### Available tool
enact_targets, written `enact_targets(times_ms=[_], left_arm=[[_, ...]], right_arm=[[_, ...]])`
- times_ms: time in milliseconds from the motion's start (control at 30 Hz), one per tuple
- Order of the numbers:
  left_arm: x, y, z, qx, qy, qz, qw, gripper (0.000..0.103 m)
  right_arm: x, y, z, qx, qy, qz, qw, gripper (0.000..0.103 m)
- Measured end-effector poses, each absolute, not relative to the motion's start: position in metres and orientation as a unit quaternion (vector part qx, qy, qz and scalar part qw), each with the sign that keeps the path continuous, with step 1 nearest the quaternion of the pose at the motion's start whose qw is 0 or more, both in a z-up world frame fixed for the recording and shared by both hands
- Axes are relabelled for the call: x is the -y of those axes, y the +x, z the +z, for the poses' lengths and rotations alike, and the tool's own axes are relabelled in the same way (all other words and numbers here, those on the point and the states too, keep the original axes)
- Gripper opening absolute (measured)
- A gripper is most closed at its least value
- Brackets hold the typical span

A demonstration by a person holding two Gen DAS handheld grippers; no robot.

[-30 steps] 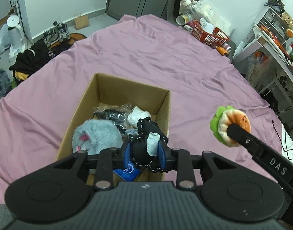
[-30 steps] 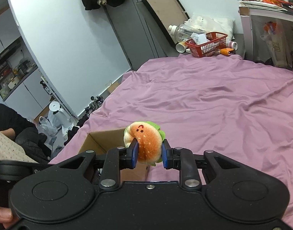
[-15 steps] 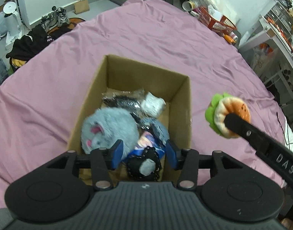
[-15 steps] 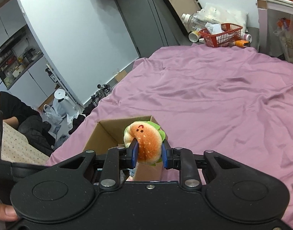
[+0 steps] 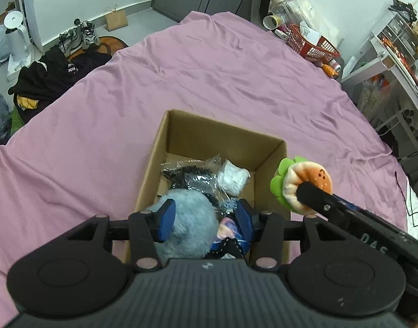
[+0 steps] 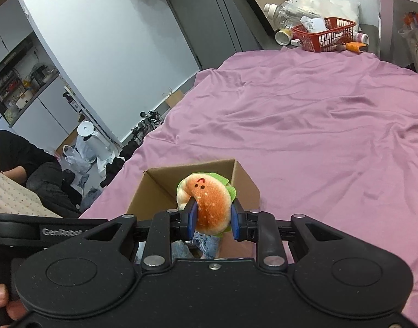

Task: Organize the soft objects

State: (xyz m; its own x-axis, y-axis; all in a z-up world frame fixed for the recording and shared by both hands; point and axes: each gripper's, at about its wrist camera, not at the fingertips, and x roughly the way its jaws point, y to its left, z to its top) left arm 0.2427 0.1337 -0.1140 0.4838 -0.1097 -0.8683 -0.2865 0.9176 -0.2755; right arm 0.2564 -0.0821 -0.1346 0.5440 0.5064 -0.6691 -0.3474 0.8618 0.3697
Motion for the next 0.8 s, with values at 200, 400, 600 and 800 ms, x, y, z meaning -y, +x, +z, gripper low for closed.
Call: enact_targets(times_ms=[200,400,600,800], left_arm=[[-0.149,0.244,-0.109,-0.502,-0.195,0.06,0.841,0.054],[-0.152,0.24,-0.102,-0.496,-0.197,0.063,0.843,0.056],[-0.141,0.229,-0.086,-0.485,-0.187,0.055,0.853,0.067],[-0.125,0.213,-0.071,-0.479,-0.175,0.047,0.859,0.071]], right_arm=[[0.073,0.258,-0.126,-0.384,0.097,0.241,0.886,0.042],[0.081,0.252,-0.119,-0.376,0.101,0.245,0.888,0.042],[0.097,0.235,-0.11,-0.373,0.087,0.234,0.894,0.042],[0.111,0.222,-0.091,-0.373,0.072,0.234,0.895,0.042]])
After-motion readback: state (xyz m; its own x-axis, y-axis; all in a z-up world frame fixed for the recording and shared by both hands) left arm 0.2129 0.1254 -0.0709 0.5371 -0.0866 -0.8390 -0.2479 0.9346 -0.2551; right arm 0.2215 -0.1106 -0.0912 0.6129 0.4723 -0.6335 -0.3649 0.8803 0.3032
